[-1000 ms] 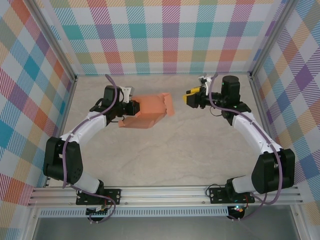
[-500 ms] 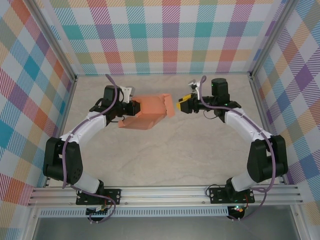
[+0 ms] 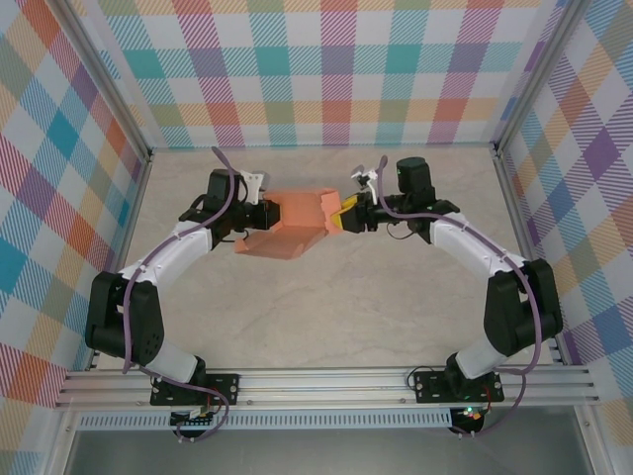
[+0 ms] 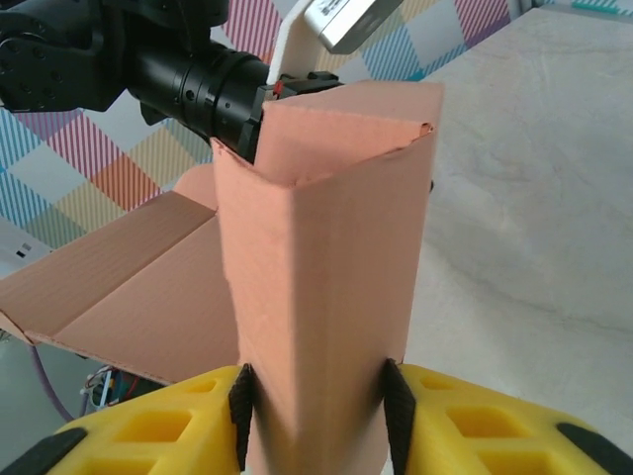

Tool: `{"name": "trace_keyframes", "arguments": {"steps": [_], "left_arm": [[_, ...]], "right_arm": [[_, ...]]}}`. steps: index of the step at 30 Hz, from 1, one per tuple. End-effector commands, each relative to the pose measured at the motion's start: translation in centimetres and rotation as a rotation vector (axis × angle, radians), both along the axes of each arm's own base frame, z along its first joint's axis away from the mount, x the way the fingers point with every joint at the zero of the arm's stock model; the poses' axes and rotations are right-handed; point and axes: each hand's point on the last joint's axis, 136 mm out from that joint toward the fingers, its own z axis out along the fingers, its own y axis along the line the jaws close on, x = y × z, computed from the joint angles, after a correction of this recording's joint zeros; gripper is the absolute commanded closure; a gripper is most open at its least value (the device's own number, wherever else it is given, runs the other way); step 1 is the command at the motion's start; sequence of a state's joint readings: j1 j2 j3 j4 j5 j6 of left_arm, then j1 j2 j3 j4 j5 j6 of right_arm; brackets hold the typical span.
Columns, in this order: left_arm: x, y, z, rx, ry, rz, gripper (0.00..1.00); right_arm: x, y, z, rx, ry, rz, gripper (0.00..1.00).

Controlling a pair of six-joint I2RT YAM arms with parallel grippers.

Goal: Fold the paper box

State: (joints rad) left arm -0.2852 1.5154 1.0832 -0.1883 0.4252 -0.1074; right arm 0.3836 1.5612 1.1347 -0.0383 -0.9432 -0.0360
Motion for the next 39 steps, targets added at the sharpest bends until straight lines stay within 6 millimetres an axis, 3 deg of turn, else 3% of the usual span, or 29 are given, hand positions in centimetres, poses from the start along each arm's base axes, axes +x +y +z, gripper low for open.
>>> {"name": "trace_keyframes", "arguments": {"steps": [1,8,15,23,32,39], "left_arm": [[0.0,-0.8,2.2,-0.017,-0.041,-0.026,1.0],[0.2,-0.7,1.9,-0.001,-0.032,-0.008,1.0],[0.5,-0.4,1.5,0.011,-0.02,0.014,1.0],[0.6,-0.3,1.2,0.025,-0.018,0.013,1.0],[0.7,-0.2,0.5,0.035,-0.01,0.018,1.0],[0.9,-0.2,0.4,0.04,-0.008,0.018,1.0]], "right_arm": [[0.5,1.0,0.6,0.006,-0.042,-0.005,0.66],[1.5,3.0,-0.1,-0.083,-0.093,-0.132,0.71],[0.3,4.4,0.3,-0.066,-0.097,-0.136,0.64],[-1.6,3.4,1.8,-0.037,-0.107,-0.053,0.52],[-2.7,1.4,3.7,0.04,-0.065,-0.003,0.46],[-2.6,0.1,3.7,0.039,-0.046,-0.015,0.45]]}}
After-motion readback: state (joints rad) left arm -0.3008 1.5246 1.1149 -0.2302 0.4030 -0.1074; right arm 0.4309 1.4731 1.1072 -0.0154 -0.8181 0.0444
